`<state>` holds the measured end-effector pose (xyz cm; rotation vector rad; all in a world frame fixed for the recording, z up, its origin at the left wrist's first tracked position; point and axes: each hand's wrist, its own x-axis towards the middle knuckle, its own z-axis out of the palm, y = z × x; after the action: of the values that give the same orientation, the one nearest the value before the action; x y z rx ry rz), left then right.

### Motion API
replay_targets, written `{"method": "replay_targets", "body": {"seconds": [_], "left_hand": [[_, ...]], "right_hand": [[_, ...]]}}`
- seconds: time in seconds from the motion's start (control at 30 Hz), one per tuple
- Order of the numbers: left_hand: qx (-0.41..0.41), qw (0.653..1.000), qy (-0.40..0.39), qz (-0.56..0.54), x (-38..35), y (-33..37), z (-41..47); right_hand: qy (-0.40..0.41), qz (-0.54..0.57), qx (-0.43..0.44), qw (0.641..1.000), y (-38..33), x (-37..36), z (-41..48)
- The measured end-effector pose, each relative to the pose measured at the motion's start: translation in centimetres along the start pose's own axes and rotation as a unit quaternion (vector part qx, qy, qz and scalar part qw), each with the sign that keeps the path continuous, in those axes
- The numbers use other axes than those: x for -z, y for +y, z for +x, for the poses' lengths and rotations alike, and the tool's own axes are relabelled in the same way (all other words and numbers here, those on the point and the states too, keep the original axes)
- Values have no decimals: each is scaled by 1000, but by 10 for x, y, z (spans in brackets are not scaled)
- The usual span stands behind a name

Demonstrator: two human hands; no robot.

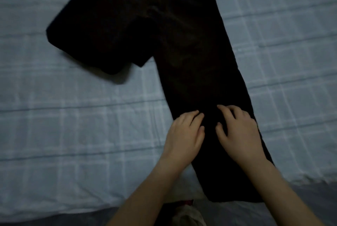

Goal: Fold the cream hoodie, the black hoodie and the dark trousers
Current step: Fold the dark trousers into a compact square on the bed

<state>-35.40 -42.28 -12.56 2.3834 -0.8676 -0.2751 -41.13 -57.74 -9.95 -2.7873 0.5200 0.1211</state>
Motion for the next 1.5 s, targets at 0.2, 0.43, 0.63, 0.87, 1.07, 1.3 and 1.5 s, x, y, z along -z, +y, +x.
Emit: {"method": "replay_targets", "body": {"seconds": [0.2, 0.43, 0.63, 0.87, 1.07, 1.3, 1.5], "left_hand": [[-51, 994, 90, 45, 86, -82, 1], [-22, 988, 117, 96, 183, -215, -8], [-14, 983, 167, 68, 238, -280, 25], [129, 970, 74, -191, 276, -328, 94], [99, 950, 38, -293, 287, -319, 83], [119, 906, 167, -369, 328, -272, 78], [88, 915, -21, -392, 263, -274, 34]], "right_hand": [[70, 54, 70, 994, -110, -8, 40], [88, 141, 64, 984, -241, -62, 85], [158, 250, -39, 954, -284, -75, 111], [106, 346, -17, 932, -292, -74, 134], [190, 452, -3, 871, -304, -55, 142], [188, 517, -93, 830, -285, 24, 135], [86, 522, -12, 849, -290, -8, 110]]}}
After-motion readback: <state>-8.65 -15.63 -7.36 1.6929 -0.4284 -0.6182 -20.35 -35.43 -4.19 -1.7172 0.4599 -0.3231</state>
